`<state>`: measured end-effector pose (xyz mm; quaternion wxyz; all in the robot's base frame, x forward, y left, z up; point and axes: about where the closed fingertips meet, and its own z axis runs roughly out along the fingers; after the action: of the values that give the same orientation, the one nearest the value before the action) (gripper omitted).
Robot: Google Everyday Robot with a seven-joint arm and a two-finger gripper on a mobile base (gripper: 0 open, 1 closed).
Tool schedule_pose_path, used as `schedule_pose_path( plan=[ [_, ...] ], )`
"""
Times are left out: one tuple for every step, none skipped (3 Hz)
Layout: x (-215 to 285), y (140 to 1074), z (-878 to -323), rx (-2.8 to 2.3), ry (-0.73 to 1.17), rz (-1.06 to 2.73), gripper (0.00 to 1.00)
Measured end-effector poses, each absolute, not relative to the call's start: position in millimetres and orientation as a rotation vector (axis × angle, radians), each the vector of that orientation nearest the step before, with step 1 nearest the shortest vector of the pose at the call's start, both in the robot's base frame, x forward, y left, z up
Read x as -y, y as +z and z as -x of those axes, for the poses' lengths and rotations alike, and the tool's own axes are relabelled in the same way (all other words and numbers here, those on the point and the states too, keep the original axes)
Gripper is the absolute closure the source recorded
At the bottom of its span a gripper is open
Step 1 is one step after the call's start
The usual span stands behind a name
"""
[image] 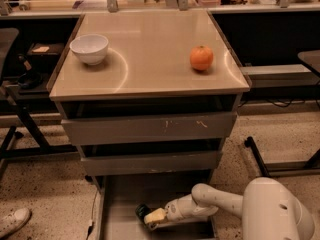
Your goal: Place green can into bottom drawer
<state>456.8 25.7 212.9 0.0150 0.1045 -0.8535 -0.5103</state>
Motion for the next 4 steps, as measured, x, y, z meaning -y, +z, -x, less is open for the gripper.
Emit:
schedule_pose_path(
  plan=[
    [-22,182,-464,2.685,-1.585,-0.241,1.00],
    [-20,164,-474,2.706,-1.581,-0.203,1.00],
    [-20,153,-480,2.713,-1.582,-0.179,1.00],
    [-20,153,-481,2.714,-1.582,-0.179,0.82]
  ],
)
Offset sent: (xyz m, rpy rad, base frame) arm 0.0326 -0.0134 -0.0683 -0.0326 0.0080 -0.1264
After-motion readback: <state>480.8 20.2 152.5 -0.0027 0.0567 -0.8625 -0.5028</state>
